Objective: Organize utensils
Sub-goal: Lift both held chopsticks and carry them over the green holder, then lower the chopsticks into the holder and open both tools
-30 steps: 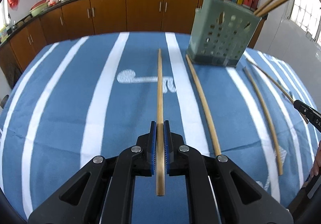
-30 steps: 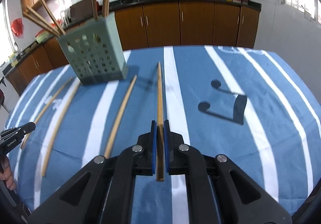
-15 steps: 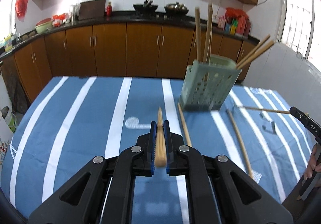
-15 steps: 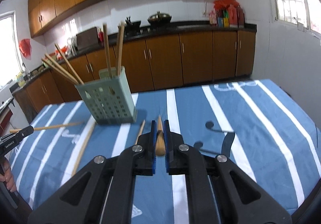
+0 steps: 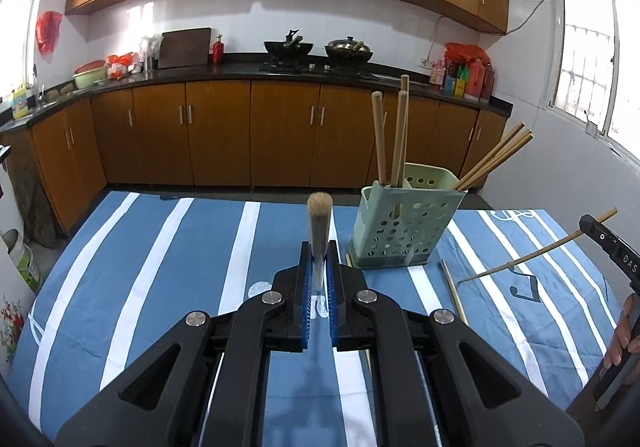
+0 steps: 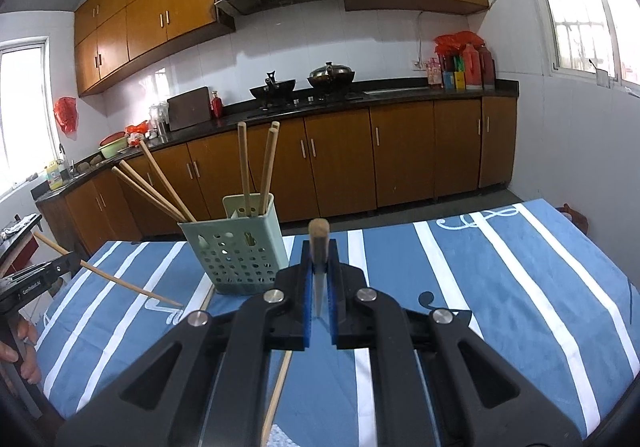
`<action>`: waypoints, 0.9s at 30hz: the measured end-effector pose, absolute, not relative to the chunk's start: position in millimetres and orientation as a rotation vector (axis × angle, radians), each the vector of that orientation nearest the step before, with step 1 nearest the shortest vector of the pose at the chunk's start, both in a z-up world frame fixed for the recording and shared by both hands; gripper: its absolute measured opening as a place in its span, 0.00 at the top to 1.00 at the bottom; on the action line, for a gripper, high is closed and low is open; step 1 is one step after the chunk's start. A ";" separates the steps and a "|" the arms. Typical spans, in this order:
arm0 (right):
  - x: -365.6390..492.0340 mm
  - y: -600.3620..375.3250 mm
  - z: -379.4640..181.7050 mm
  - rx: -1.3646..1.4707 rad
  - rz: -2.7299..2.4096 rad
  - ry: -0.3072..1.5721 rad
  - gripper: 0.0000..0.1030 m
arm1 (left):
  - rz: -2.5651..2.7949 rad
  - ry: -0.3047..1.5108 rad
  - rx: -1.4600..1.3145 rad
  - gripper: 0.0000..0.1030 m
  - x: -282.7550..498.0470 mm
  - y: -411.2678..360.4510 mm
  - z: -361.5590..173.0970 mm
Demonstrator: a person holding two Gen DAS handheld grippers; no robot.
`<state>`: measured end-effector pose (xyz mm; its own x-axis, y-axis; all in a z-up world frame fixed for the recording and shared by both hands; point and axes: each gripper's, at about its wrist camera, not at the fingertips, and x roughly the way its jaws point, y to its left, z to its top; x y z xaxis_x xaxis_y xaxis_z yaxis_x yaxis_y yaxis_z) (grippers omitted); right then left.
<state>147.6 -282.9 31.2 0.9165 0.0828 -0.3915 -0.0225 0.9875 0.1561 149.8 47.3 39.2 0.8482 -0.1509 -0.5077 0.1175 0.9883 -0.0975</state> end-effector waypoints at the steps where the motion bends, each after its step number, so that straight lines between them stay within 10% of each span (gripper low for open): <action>1: 147.9 -282.5 32.2 0.147 0.055 0.405 0.93 | -0.144 0.538 -0.064 0.93 149.9 47.0 40.0; 27: 170.5 -245.8 154.5 0.182 0.223 0.117 0.93 | -0.195 0.127 -0.152 0.93 166.0 -3.6 158.8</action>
<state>170.5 -245.8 154.5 0.9685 0.2301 -0.0947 -0.2091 0.9589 0.1920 166.0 -3.6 158.8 0.9730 -0.2022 -0.1109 0.1830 0.9696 -0.1625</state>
